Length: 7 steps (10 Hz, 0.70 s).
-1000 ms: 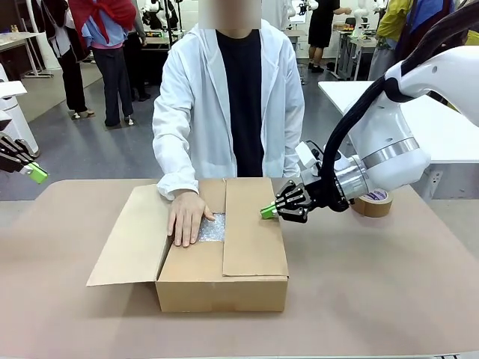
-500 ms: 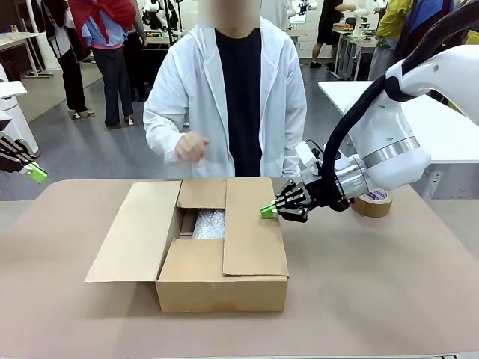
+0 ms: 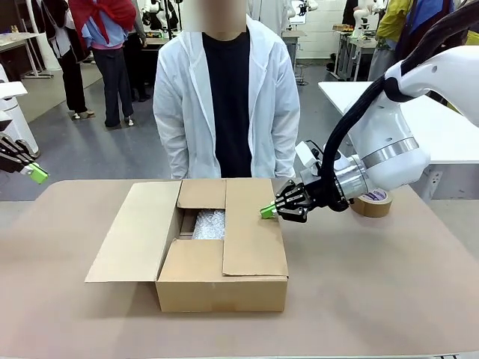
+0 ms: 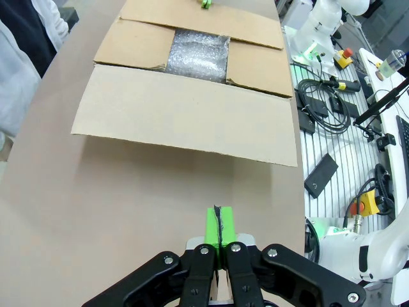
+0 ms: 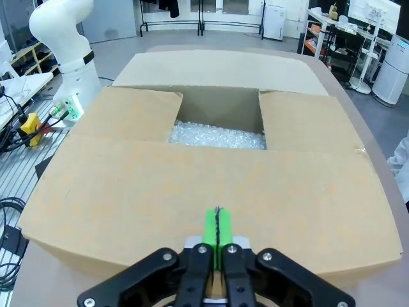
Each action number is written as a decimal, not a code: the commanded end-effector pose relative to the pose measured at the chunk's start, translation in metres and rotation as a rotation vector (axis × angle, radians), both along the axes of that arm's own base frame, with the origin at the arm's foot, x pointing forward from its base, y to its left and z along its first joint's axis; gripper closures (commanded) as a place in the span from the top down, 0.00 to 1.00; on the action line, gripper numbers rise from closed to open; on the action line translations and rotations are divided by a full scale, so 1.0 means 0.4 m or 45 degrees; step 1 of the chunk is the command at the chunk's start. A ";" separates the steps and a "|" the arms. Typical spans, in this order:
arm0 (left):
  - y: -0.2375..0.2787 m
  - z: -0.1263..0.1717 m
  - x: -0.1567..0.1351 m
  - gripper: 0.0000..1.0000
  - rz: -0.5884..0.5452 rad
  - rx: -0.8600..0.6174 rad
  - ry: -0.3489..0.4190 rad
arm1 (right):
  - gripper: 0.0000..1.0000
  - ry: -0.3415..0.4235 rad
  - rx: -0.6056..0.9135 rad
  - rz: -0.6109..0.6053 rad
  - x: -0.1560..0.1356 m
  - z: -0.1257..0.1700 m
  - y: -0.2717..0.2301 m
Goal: Wrap the clocks to prevent damage.
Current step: Push the left (or right) flap of the Package Box to close it.
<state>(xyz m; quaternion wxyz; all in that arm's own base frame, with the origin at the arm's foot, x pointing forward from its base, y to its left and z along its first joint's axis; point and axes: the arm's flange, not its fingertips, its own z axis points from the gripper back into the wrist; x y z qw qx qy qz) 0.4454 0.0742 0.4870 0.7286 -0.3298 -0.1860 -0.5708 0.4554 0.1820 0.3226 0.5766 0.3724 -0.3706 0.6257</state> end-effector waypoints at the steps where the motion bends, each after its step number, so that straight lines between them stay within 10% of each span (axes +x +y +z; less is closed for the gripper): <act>1: 0.003 0.004 -0.003 0.00 0.003 -0.022 -0.001 | 0.01 0.008 -0.008 -0.008 -0.001 -0.011 0.000; 7: -0.016 -0.006 -0.004 0.00 -0.100 -0.031 -0.104 | 0.01 0.008 -0.008 -0.008 -0.001 -0.011 0.000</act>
